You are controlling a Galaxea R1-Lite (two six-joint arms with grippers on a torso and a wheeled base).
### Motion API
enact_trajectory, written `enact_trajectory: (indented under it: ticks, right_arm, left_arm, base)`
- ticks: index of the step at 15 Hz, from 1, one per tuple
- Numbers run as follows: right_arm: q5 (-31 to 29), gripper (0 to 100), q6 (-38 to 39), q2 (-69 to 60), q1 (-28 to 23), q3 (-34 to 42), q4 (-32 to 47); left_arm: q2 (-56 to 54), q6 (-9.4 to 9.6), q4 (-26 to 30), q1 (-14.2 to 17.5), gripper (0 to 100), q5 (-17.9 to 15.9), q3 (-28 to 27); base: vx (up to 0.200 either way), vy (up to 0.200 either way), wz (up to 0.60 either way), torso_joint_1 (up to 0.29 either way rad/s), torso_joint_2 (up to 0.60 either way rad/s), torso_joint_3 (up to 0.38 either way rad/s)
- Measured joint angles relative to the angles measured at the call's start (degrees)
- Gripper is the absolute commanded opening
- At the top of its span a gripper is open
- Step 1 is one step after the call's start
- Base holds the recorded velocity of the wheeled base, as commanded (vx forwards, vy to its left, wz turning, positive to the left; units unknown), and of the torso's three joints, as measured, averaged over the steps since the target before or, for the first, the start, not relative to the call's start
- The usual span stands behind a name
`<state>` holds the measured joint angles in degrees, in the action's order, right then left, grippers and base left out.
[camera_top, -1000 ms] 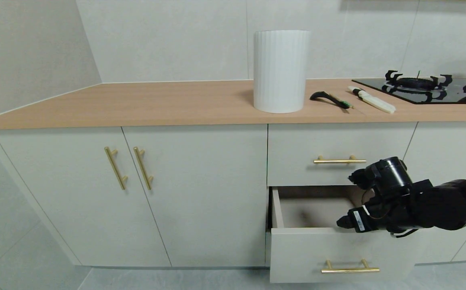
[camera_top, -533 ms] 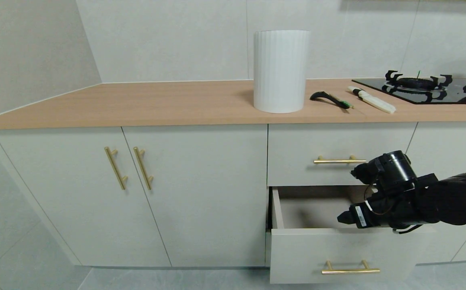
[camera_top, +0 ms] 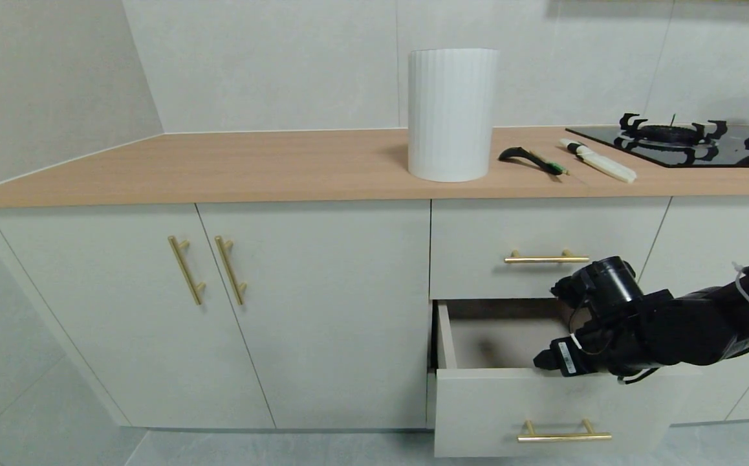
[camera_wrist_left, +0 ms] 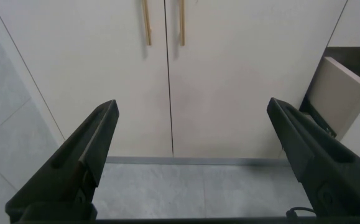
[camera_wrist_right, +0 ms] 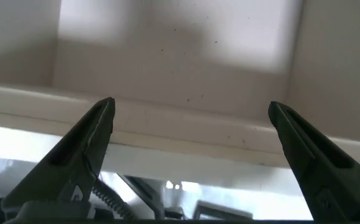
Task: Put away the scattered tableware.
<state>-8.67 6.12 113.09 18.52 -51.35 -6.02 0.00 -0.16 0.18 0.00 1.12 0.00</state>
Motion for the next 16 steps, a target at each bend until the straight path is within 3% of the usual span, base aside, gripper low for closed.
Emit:
enact_trajectory:
  ticks: [5, 9, 16]
  right_arm:
    - [0.44, 100, -4.79, -2.47, 0.13, 2.78, 2.55]
    - [0.44, 100, -11.97, -7.61, 1.85, 5.46, 12.07]
    - [0.02, 100, -15.91, -13.14, 8.48, 6.78, 29.26]
  left_arm:
    - [0.0, 0.0, 0.0, 0.0, 100, 0.0, 0.0]
    - [0.0, 0.0, 0.0, 0.0, 100, 0.0, 0.0]
    - [0.0, 0.05, 0.0, 0.0, 100, -0.01, 0.0]
  base:
    - [0.0, 0.0, 0.0, 0.0, 0.0, 0.0]
    - [0.0, 0.0, 0.0, 0.0, 0.0, 0.0]
    - [0.0, 0.0, 0.0, 0.0, 0.0, 0.0]
